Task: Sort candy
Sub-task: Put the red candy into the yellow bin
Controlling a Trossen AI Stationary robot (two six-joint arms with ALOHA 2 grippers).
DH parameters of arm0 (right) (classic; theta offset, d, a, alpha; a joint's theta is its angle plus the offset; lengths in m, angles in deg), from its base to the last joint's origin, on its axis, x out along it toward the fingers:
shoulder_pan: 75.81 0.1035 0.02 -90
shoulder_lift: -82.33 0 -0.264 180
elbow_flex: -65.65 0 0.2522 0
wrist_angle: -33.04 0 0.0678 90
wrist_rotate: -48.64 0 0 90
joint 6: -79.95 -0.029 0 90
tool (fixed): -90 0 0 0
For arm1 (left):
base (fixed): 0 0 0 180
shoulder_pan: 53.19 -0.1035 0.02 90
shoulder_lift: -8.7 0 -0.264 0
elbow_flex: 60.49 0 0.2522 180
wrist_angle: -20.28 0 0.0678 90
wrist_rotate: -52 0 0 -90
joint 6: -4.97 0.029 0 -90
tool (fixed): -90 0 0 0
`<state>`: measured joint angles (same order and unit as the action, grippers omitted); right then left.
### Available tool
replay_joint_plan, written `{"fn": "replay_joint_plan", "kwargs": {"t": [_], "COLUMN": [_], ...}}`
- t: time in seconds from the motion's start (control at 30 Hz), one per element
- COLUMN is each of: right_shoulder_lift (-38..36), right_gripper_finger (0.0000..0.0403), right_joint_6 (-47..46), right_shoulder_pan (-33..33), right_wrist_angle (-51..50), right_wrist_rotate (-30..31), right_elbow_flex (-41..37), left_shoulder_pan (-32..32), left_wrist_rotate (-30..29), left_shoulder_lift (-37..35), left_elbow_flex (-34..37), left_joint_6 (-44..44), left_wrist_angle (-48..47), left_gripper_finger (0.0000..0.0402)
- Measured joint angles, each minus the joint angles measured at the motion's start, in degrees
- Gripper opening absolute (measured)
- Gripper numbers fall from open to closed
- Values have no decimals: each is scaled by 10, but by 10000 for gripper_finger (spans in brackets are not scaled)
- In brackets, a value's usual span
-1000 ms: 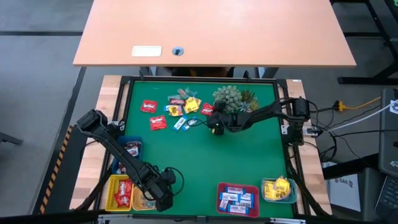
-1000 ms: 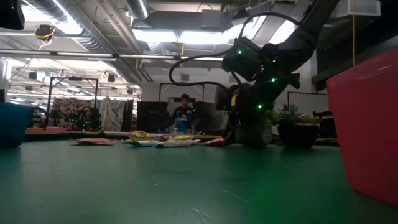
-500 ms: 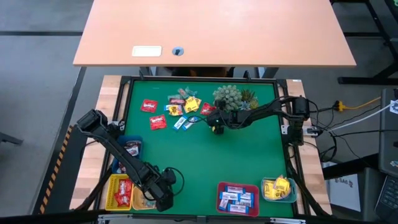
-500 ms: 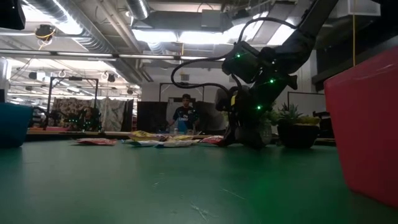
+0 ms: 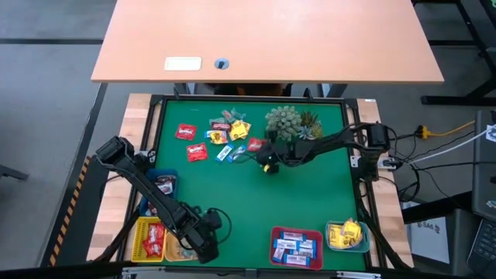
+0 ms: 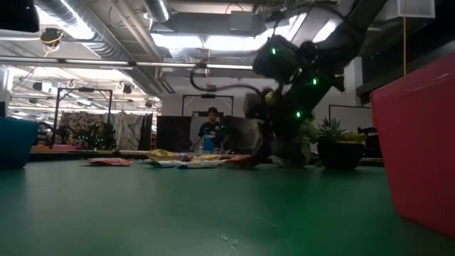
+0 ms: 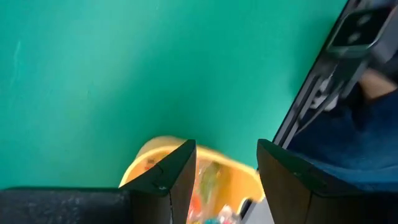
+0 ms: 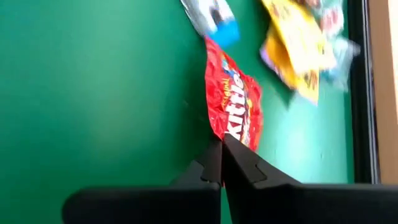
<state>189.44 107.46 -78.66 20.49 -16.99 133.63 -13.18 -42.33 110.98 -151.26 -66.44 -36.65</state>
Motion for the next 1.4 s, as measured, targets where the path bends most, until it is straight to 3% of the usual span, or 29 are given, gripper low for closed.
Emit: {"fn": "replay_joint_plan", "kwargs": {"t": [0.3, 0.43, 0.63, 0.8, 1.03, 1.4], "right_shoulder_lift": [0, 0, -1, -1, -1, -1], "right_gripper_finger": [1, 1, 1, 1, 1, 1], "right_joint_6": [-1, -19, -84, -160, -232, -265], "right_shoulder_pan": [86, 122, 159, 173, 176, 176], "right_wrist_angle": [-115, -153, -210, -225, -224, -211], "right_wrist_rotate": [0, -2, -72, -140, -245, -324], "right_elbow_flex": [85, 124, 183, 224, 253, 256], "left_shoulder_pan": [0, 0, -2, -12, -33, -63], "left_wrist_rotate": [-95, -178, -313, -378, -387, -342], "left_shoulder_lift": [0, 0, 0, 0, 0, 0], "left_elbow_flex": [0, 0, 0, 0, 0, 0], "left_joint_6": [29, 84, 158, 225, 288, 311], "left_wrist_angle": [88, 119, 120, 120, 119, 107], "left_gripper_finger": [156, 156, 156, 156, 156, 156]}}
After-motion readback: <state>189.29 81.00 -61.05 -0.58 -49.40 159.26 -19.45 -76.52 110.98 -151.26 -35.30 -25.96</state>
